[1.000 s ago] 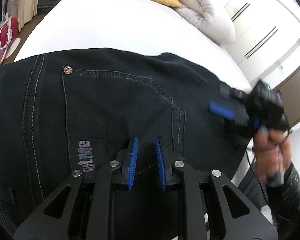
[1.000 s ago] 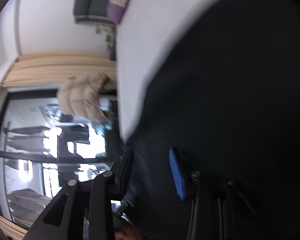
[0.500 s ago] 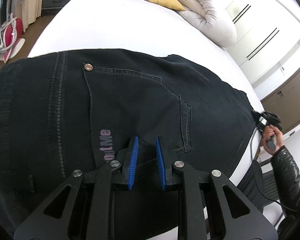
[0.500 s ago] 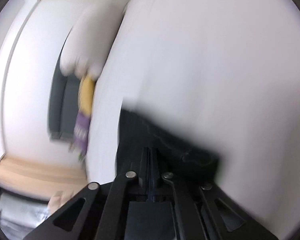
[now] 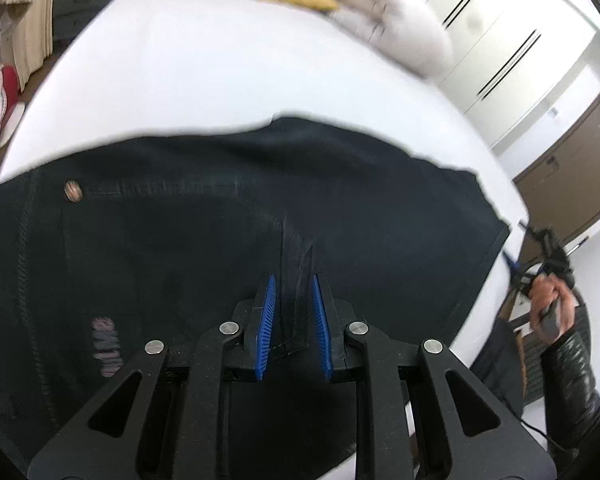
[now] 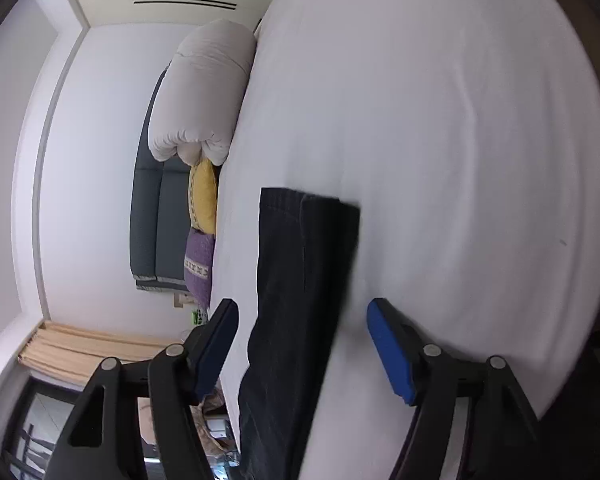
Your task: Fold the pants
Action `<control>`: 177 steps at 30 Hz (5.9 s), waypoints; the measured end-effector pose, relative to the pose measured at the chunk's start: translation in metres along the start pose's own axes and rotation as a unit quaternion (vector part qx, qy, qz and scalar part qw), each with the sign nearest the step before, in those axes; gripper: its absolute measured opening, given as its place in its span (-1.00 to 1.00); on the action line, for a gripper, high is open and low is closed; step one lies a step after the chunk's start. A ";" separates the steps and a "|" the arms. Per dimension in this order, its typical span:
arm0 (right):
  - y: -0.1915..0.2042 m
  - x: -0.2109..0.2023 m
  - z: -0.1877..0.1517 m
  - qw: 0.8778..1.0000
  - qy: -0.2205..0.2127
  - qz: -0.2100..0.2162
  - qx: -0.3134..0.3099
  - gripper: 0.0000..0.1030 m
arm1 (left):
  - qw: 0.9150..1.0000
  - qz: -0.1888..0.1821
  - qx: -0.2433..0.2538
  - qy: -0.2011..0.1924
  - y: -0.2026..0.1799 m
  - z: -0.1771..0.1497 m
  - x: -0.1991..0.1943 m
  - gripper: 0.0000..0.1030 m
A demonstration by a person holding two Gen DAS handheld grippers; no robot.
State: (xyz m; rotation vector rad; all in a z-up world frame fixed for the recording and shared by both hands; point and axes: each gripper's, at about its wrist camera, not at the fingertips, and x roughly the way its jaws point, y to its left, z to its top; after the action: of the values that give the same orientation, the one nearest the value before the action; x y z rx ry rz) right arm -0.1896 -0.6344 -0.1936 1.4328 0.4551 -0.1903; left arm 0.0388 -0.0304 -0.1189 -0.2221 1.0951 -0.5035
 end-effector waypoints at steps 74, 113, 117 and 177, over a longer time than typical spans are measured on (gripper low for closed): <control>0.169 0.102 -0.440 0.599 0.131 -0.124 -0.780 -0.85 | 0.976 -0.163 -0.115 0.088 0.027 0.079 0.038 -0.84; 0.102 0.213 -0.129 0.858 0.438 -0.013 -0.269 -0.32 | 0.997 -0.028 0.055 0.052 0.001 0.000 0.012 -0.80; 0.090 0.155 -0.140 0.848 0.443 -0.017 -0.291 -0.15 | 0.997 -0.033 0.048 0.044 0.008 0.001 0.010 -0.80; 0.145 0.268 -0.310 0.787 0.506 -0.084 -0.342 -0.98 | 0.903 -0.131 -0.352 -0.208 0.237 -0.106 -0.185 -0.72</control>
State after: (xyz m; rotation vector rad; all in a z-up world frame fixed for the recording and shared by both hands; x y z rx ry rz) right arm 0.0506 -0.2722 -0.1945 0.6488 1.3771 0.6072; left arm -0.0555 0.2740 -0.1184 -1.0789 0.7864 -0.2551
